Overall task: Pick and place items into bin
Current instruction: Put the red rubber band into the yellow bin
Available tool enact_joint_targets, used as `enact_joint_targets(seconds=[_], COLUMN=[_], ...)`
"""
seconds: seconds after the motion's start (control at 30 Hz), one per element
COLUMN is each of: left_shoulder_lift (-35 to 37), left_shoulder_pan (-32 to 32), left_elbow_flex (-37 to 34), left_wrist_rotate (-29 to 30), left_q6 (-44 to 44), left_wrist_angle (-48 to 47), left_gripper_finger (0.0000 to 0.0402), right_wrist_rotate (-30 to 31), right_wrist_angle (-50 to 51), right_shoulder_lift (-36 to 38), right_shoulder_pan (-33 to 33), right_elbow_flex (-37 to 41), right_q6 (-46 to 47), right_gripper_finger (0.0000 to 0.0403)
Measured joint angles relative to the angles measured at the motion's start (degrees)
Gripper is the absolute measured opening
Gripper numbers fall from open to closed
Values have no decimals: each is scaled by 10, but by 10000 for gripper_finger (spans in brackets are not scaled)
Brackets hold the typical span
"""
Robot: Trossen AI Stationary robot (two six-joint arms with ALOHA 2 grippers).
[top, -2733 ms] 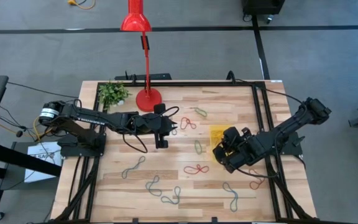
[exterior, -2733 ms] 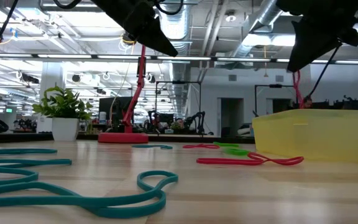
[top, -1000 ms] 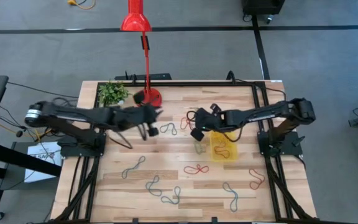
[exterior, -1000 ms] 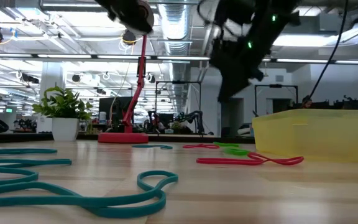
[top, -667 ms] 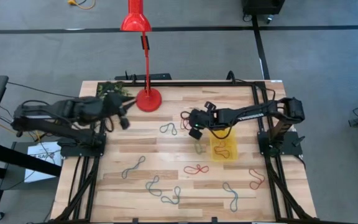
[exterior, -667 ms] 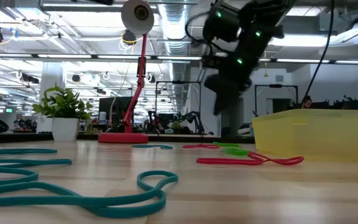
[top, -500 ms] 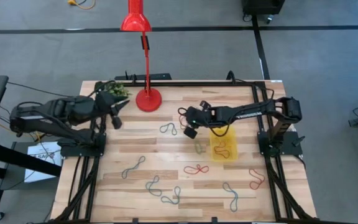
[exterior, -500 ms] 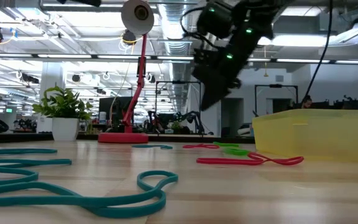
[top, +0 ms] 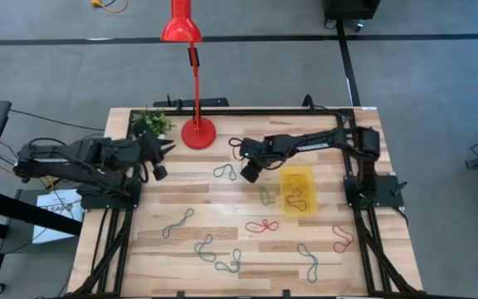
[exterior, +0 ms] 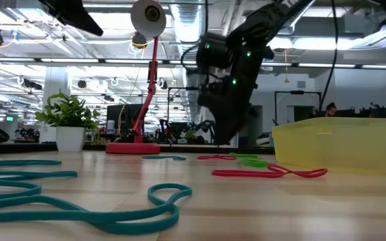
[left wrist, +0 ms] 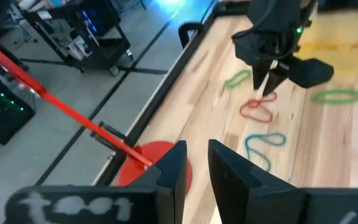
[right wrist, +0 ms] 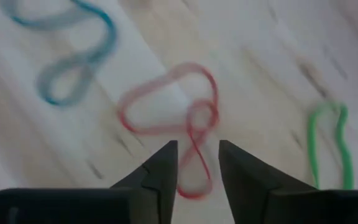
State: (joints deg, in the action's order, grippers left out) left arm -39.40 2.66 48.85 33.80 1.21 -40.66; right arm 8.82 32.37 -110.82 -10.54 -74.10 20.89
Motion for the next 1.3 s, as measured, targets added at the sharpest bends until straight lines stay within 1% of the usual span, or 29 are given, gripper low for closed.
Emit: enact_joint_targets(seconds=[0.07,0.23,0.3,0.43,0.53,0.7,0.8,0.87,0.97,1.17,1.3], left_shoulder_lift=[1,1,1,2,9,12,12,12,12,12,12], left_shoulder_pan=[0,0,0,0,0,0,0,0,0,0,0], left_elbow_flex=[-18,-59,-68,-68,-68,-68,-68,-68,-68,-68,-68], left_wrist_rotate=[0,0,0,10,20,18,5,-12,-54,-198,-286], left_q6=[0,1,1,-11,-10,-10,-6,-6,-6,-57,-102], left_wrist_angle=[21,76,83,88,88,86,84,83,78,81,92], left_gripper_finger=[57,57,57,57,57,57,57,57,57,57,57], right_wrist_rotate=[0,1,1,1,1,1,2,3,3,2,0], right_wrist_angle=[28,17,11,23,23,34,34,30,23,24,24], right_shoulder_lift=[-13,-32,-39,-50,-49,-49,-49,-49,-49,-49,-49], right_shoulder_pan=[-6,-17,-19,-20,-20,-19,-19,-19,-19,-18,-12], right_elbow_flex=[-13,-41,-54,-57,-55,-53,-53,-53,-53,-53,-53], right_q6=[19,31,31,36,59,77,77,79,95,98,121], right_gripper_finger=[119,129,130,127,125,125,125,125,125,124,124])
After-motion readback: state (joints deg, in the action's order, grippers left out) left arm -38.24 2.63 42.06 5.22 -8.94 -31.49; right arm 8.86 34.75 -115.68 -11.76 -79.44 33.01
